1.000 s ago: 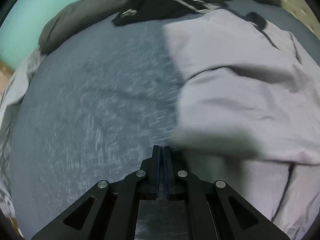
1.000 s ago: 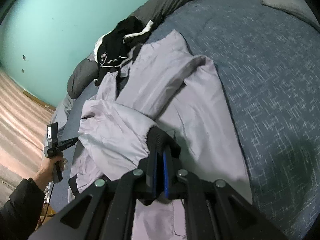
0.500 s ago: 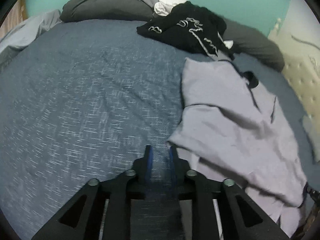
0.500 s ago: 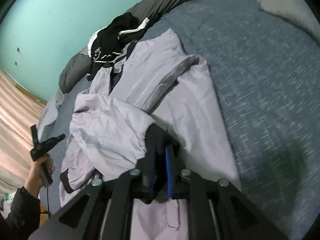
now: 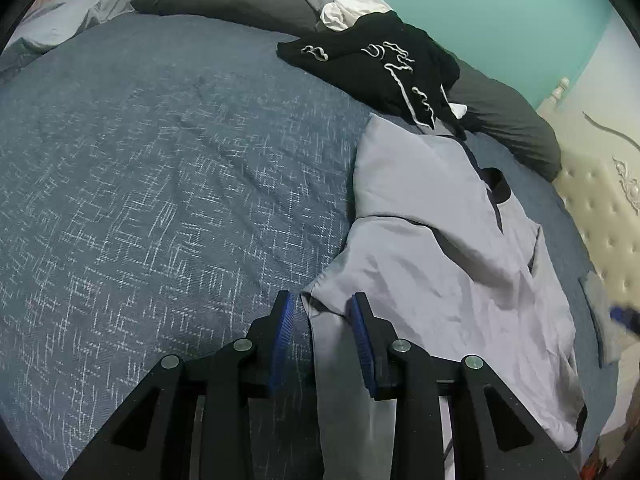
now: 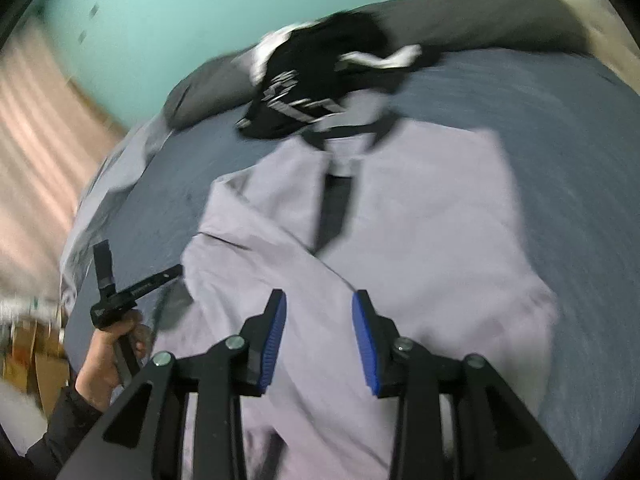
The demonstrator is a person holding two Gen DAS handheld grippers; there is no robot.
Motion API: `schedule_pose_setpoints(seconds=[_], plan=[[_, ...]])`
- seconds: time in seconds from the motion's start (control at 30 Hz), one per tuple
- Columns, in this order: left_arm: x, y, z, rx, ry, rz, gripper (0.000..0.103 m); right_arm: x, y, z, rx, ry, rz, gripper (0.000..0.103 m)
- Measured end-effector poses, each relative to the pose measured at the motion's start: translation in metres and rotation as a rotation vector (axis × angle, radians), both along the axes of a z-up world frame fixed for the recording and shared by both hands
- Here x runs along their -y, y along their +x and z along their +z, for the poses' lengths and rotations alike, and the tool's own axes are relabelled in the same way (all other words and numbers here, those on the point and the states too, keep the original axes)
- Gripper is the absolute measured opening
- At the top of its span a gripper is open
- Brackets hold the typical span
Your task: Fold clothes
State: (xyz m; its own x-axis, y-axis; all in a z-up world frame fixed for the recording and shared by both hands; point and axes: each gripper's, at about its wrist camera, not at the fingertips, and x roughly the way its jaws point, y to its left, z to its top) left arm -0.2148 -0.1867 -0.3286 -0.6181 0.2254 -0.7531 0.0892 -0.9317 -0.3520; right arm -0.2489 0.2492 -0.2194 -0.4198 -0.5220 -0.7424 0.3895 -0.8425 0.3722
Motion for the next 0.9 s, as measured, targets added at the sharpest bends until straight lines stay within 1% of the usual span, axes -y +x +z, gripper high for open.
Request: schedule_pose_setpoints(seconds=[0.07, 0.17, 0.27, 0.33, 0.47, 0.67, 0.77, 0.9], plan=[[0.0, -0.001, 0.002, -0.009, 0.014, 0.002, 0.032, 0.036, -0.022, 0.003, -0.003, 0.025, 0.057, 0.034], [0.001, -0.004, 0.001, -0.012, 0.039, 0.005, 0.032, 0.086, -0.052, 0.003, 0.011, 0.021, 0.122, 0.037], [-0.001, -0.008, -0.002, -0.01, 0.02, -0.004, 0.032, 0.13, -0.079, 0.003, 0.017, 0.032, 0.176, 0.037], [0.001, -0.008, -0.004, -0.004, 0.031, 0.001, 0.032, 0.157, -0.093, 0.002, 0.012, 0.05, 0.213, 0.037], [0.006, -0.008, -0.007, 0.005, 0.07, 0.016, 0.032, 0.198, -0.115, -0.005, 0.027, 0.068, 0.263, 0.037], [0.007, -0.014, -0.011, 0.016, 0.094, 0.023, 0.032, 0.246, -0.145, -0.02, 0.06, 0.085, 0.312, 0.037], [0.009, -0.015, -0.015, 0.027, 0.102, 0.023, 0.032, 0.267, -0.153, -0.027, 0.06, 0.123, 0.331, 0.037], [0.007, -0.017, -0.015, 0.027, 0.088, 0.008, 0.032, 0.29, -0.162, -0.037, 0.057, 0.18, 0.343, 0.037]])
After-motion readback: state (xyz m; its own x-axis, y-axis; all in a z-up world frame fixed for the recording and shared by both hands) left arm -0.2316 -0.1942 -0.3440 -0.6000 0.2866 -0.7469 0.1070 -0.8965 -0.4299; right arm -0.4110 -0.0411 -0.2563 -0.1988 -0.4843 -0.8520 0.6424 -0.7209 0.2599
